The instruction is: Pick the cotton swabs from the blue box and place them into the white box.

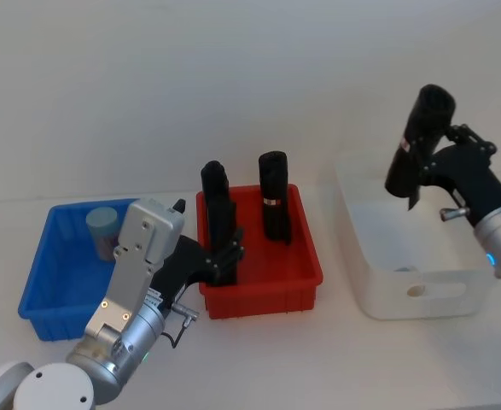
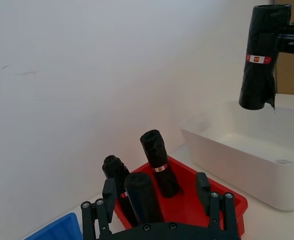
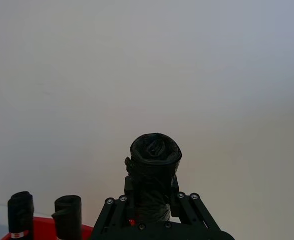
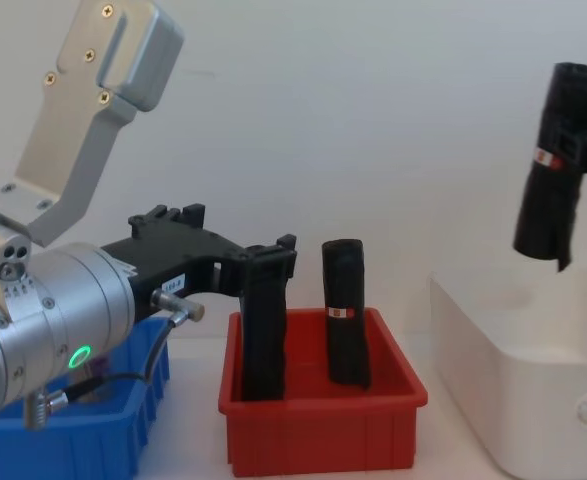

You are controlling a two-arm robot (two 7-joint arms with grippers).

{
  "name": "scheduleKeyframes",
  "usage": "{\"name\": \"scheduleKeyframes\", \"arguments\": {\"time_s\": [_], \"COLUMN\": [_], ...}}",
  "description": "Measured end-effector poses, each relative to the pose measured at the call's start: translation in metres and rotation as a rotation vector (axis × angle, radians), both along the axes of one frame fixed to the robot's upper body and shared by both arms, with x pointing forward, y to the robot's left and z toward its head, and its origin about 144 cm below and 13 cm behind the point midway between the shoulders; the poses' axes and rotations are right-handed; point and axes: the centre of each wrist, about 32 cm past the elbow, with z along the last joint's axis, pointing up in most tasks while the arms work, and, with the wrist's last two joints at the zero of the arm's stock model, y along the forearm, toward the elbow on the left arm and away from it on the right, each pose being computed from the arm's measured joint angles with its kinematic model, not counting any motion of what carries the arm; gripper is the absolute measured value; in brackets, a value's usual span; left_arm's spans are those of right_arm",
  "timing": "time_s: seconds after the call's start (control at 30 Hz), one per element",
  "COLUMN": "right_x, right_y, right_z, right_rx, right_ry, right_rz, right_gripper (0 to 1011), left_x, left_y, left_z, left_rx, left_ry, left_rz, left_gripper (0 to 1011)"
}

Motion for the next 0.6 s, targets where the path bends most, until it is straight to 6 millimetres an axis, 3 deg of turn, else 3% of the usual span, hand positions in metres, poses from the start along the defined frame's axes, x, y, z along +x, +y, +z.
{"name": "scheduleKeyframes", "arguments": {"time_s": [0.6], "right_x": [-0.010], "right_y": [-0.023], "right_z": [-0.005], "right_rx": [-0.008], "right_ry": [0.069], "right_rz": [-0.117], "right_gripper": [363], "left_x": [0.000], "left_y": [0.000], "left_z": [0.000], "left_rx": [0.000], "left_ry": [0.000], "left_rz": [0.000], "left_gripper": [1000]}}
